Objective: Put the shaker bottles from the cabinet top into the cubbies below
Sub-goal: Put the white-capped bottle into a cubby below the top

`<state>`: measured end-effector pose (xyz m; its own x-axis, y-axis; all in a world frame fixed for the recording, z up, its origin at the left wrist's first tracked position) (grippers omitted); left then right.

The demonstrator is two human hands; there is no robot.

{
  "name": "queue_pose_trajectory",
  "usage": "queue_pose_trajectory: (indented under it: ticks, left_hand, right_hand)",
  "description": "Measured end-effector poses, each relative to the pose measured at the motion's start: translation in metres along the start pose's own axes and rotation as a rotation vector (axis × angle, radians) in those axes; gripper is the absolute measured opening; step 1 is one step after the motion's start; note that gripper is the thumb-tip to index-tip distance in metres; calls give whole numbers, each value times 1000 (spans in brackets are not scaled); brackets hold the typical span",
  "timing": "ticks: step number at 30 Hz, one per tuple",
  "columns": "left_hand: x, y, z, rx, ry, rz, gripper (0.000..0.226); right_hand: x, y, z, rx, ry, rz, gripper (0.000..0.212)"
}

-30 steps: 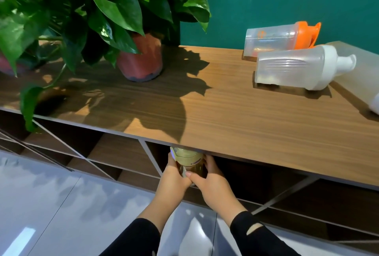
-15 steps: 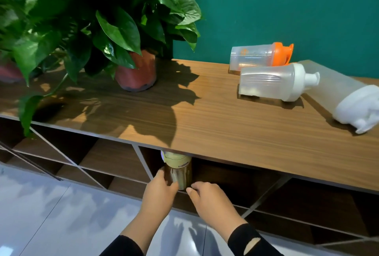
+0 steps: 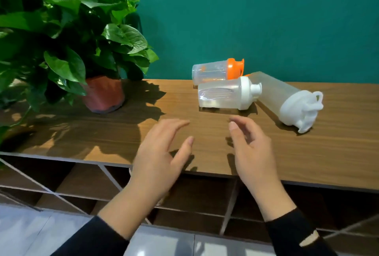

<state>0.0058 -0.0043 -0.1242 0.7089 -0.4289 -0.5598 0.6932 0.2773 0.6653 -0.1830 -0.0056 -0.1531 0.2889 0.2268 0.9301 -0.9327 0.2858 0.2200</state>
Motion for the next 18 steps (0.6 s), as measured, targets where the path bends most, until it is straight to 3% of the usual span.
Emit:
queue_pose_trajectory:
  ticks: [4, 10, 13, 18]
  left_hand:
    - [-19, -48, 74, 77, -28, 166, 63]
    - [-14, -116, 155, 285, -167, 468, 93]
    - [-10, -130, 171, 375, -208, 571, 96]
    - [-8, -130, 163, 306, -142, 573, 90]
  right_hand:
    - [-22, 20, 15, 6, -216, 233, 53]
    - [-29, 27, 19, 25, -291, 404, 62]
    - [-31, 28, 22, 40, -303, 420, 65]
    - [-34, 29, 24, 70, -300, 457, 66]
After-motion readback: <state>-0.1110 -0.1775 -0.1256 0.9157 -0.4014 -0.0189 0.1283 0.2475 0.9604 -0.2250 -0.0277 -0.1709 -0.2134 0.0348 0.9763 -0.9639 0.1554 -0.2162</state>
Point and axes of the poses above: each hand's wrist, its own z-axis towards the middle knuckle, its own y-axis out of the back of the hand, x = y × z, the point moved 2 cm from there along z, towards the middle knuckle, and after that the axes turned 4 degrees about y, right-handed, at the moved point
